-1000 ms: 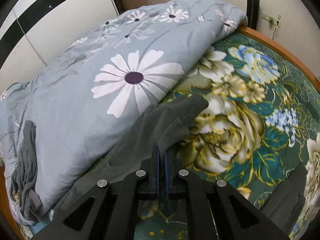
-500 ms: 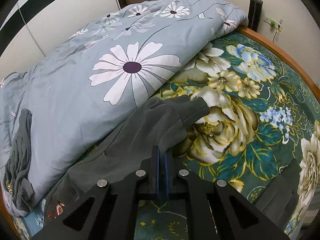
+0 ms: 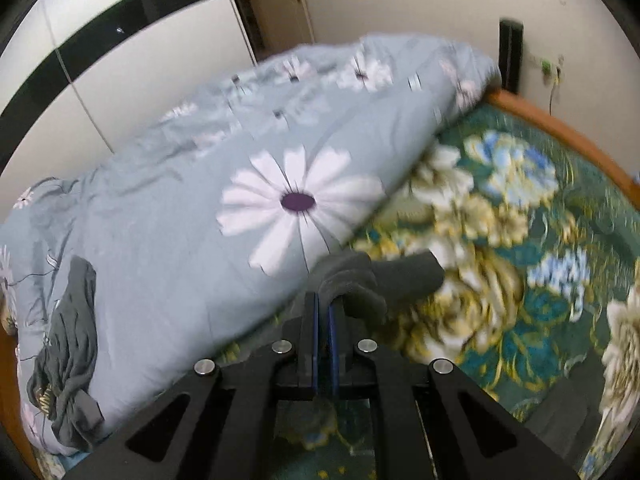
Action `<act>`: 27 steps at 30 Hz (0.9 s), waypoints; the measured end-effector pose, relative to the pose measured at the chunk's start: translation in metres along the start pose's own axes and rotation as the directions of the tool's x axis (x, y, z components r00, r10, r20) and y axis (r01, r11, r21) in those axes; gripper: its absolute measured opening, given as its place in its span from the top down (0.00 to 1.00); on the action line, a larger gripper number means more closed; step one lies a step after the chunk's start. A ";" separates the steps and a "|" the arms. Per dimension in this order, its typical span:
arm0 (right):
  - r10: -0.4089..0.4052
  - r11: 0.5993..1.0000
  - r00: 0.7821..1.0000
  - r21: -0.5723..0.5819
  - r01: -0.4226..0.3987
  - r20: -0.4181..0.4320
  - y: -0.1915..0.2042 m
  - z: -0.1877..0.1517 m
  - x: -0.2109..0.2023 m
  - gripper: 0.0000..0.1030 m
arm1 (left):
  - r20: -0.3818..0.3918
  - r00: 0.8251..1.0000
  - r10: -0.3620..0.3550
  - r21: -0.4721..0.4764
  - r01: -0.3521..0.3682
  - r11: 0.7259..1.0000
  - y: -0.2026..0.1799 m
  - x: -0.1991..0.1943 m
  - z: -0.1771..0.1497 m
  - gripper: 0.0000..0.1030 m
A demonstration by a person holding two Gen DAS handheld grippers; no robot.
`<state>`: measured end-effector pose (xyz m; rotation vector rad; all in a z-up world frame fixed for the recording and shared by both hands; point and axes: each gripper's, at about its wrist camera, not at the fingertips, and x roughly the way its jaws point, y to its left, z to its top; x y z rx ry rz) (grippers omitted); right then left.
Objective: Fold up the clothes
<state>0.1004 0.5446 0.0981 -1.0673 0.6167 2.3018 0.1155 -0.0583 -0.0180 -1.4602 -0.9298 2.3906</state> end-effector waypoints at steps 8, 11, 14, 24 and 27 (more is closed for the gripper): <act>-0.154 0.988 0.965 -0.037 0.150 -0.214 -0.024 -0.036 0.051 0.88 | -0.129 0.992 0.006 -0.152 -0.026 0.988 0.037 0.022 -0.005 0.75; -0.188 0.982 0.950 -0.050 0.181 -0.248 -0.040 -0.043 0.045 0.68 | -0.122 0.992 0.017 -0.140 -0.034 0.990 0.033 0.021 -0.006 0.72; -0.182 0.983 0.961 -0.032 0.179 -0.209 -0.062 -0.046 0.014 0.66 | -0.097 0.994 0.054 -0.106 -0.064 0.992 0.026 0.013 -0.009 0.67; -0.106 0.982 0.972 0.131 0.135 -0.211 -0.173 -0.119 -0.087 0.58 | -0.019 0.987 0.159 -0.065 -0.160 0.985 -0.007 -0.052 -0.039 0.46; -0.079 0.979 0.968 0.164 0.120 -0.236 -0.195 -0.154 -0.102 0.58 | -0.052 0.991 0.122 -0.027 -0.123 0.992 -0.027 -0.068 -0.064 0.45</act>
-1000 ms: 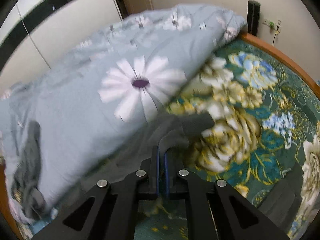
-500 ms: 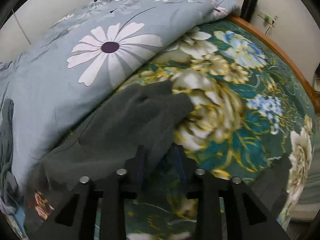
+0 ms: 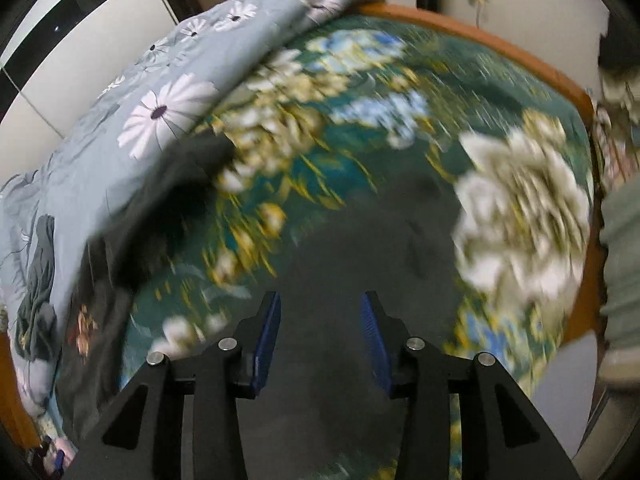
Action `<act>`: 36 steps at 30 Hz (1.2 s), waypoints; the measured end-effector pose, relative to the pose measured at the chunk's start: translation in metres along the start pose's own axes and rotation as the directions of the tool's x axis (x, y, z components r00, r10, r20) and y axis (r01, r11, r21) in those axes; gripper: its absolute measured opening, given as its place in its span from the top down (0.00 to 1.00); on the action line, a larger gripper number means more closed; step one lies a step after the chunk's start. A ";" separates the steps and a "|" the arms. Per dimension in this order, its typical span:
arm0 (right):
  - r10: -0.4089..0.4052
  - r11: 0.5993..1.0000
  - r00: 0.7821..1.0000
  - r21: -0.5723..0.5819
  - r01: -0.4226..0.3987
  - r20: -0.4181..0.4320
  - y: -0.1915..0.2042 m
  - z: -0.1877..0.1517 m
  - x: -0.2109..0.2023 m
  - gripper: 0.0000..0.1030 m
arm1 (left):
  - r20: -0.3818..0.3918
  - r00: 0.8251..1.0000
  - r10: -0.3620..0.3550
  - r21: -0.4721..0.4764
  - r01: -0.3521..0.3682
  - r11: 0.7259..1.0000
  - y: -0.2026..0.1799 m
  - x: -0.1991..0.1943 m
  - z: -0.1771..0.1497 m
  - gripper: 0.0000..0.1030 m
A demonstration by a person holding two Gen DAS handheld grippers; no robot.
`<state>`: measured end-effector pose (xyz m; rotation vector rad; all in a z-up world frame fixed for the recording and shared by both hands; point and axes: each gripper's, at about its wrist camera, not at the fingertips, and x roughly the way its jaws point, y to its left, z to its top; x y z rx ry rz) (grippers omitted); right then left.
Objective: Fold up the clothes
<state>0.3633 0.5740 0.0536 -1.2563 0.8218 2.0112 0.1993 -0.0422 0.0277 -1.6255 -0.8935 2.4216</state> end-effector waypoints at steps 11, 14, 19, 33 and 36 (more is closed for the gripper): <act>0.133 0.991 0.991 0.014 -0.134 0.010 -0.034 -0.063 -0.023 0.58 | -0.089 0.985 0.147 0.050 -0.143 0.988 -0.018 -0.024 -0.091 0.44; 0.133 0.991 0.991 -0.017 -0.133 0.014 -0.038 -0.071 -0.027 0.58 | -0.132 0.963 0.237 0.037 -0.234 0.972 -0.013 -0.007 -0.111 0.44; 0.165 0.986 0.986 -0.005 -0.165 0.030 -0.053 -0.081 -0.033 0.54 | -0.157 0.937 0.312 0.059 -0.306 0.950 -0.009 0.020 -0.128 0.44; 0.189 0.955 0.982 0.231 -0.184 0.002 -0.090 -0.064 0.023 0.53 | -0.091 0.975 0.205 -0.012 -0.207 0.978 -0.006 0.016 -0.114 0.78; 0.194 0.941 0.981 0.284 -0.186 0.000 -0.093 -0.058 0.037 0.53 | -0.037 0.984 0.175 0.040 -0.173 0.984 -0.026 -0.011 -0.104 0.80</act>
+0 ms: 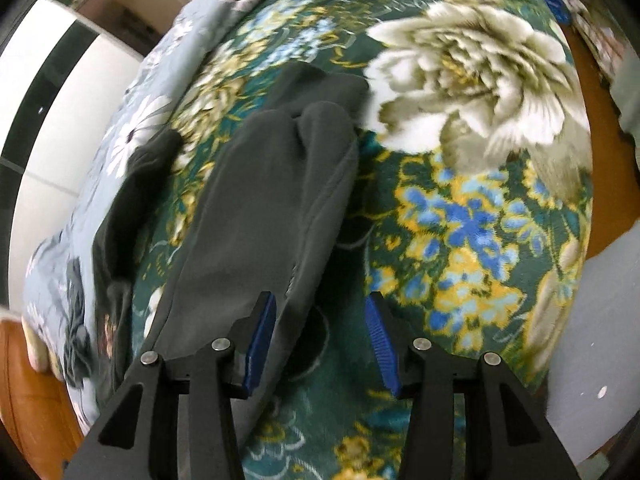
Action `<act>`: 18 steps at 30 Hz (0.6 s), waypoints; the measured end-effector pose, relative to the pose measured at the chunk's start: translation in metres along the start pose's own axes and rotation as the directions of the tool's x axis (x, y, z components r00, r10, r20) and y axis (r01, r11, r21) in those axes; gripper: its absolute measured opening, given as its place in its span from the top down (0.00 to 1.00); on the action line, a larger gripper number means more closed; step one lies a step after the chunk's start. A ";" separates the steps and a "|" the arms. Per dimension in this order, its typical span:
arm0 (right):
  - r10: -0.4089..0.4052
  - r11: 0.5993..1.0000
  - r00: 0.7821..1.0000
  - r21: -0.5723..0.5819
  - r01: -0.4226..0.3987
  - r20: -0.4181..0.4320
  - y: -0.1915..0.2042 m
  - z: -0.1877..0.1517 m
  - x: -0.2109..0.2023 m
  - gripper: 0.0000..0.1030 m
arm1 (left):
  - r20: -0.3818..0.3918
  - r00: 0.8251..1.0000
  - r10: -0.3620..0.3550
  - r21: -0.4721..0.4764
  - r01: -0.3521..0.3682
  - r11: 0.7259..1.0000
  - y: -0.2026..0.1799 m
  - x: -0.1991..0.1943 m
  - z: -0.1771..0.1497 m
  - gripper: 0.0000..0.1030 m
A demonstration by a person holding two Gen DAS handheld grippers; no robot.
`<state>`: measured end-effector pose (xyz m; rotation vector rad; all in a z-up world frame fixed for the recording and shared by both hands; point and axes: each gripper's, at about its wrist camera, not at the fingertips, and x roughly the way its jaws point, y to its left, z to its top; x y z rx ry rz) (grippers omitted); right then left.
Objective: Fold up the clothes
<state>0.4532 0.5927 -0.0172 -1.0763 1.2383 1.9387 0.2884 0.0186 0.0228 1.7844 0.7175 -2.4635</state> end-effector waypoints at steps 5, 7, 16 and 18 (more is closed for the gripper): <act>0.045 0.991 0.999 0.123 -0.045 -0.004 -0.004 0.008 0.016 0.87 | 0.089 0.995 -0.049 0.092 0.041 0.995 -0.016 -0.050 0.015 0.81; 0.071 0.988 0.997 0.138 -0.070 0.000 0.000 0.011 0.015 0.96 | 0.103 0.994 -0.044 0.112 0.032 0.993 -0.012 -0.061 0.016 0.82; 0.168 0.972 0.975 -0.190 -0.140 0.144 0.054 0.000 -0.064 0.96 | 0.259 0.965 0.025 0.210 -0.082 0.974 0.000 -0.119 0.013 0.99; 0.133 0.969 0.979 -0.228 -0.096 0.155 0.060 -0.003 -0.069 0.96 | 0.322 0.946 0.046 0.216 -0.121 0.969 0.000 -0.127 0.017 0.99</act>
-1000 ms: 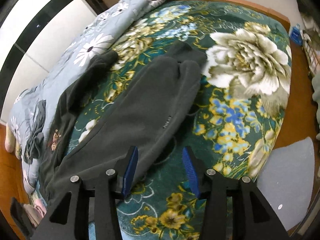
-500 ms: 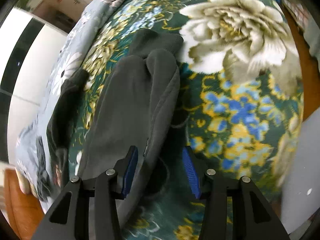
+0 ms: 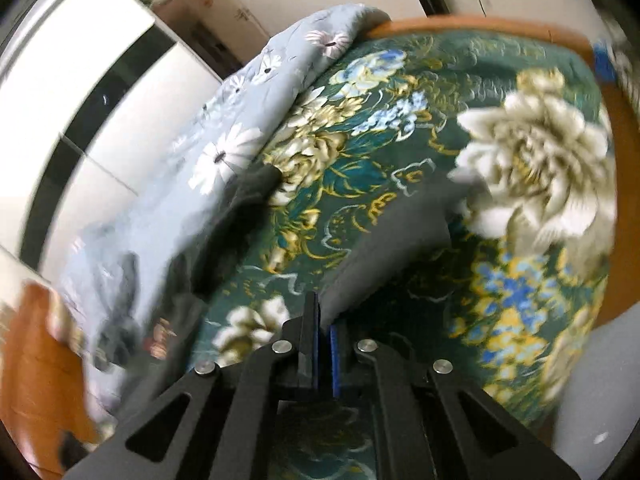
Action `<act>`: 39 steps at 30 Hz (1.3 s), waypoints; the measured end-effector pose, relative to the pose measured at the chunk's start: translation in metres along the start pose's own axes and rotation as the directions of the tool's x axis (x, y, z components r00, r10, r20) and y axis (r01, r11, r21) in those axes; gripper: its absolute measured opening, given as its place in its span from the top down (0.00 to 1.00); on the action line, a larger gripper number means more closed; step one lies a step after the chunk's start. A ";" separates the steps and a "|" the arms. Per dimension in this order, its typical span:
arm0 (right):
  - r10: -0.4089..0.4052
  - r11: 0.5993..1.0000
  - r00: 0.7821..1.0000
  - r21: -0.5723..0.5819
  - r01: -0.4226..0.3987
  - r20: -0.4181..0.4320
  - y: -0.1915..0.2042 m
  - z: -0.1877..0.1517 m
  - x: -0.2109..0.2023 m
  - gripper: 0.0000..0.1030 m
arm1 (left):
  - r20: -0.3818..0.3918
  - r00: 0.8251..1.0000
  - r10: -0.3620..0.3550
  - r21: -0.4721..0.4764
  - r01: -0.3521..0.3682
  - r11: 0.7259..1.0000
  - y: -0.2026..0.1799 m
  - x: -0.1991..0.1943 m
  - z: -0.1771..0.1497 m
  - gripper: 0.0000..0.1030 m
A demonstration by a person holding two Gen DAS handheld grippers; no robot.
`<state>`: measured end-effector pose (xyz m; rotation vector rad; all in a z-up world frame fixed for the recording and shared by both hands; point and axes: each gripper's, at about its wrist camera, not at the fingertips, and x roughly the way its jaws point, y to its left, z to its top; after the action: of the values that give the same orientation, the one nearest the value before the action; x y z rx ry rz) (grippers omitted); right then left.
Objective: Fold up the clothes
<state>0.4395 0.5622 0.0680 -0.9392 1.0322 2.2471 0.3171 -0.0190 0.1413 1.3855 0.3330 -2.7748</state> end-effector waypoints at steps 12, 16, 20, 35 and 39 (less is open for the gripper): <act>0.009 1.000 0.999 0.022 -0.008 -0.042 0.022 0.013 0.019 0.96 | -0.348 0.923 -0.165 -0.207 0.096 0.974 0.000 0.076 -0.035 0.66; 0.017 0.999 0.999 0.036 -0.016 -0.047 0.021 0.012 0.020 0.96 | -0.412 0.882 -0.230 -0.271 0.123 0.955 -0.017 0.087 -0.061 0.43; 0.021 0.999 0.998 0.043 -0.018 -0.056 0.018 0.012 0.021 0.96 | -0.456 0.846 -0.275 -0.304 0.142 0.942 -0.035 0.094 -0.083 0.35; 0.013 1.000 0.998 0.023 -0.012 -0.065 0.017 0.008 0.018 0.96 | -0.420 0.869 -0.262 -0.322 0.127 0.938 -0.044 0.148 -0.111 0.35; -0.002 1.000 0.998 0.013 0.003 -0.063 0.020 0.008 0.018 0.96 | -0.422 0.882 -0.209 -0.280 0.092 0.956 -0.043 0.144 -0.108 0.74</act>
<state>0.4112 0.5596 0.0676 -1.0117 1.0713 2.2189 0.3103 0.0552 -0.0286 1.9881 0.8084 -2.3678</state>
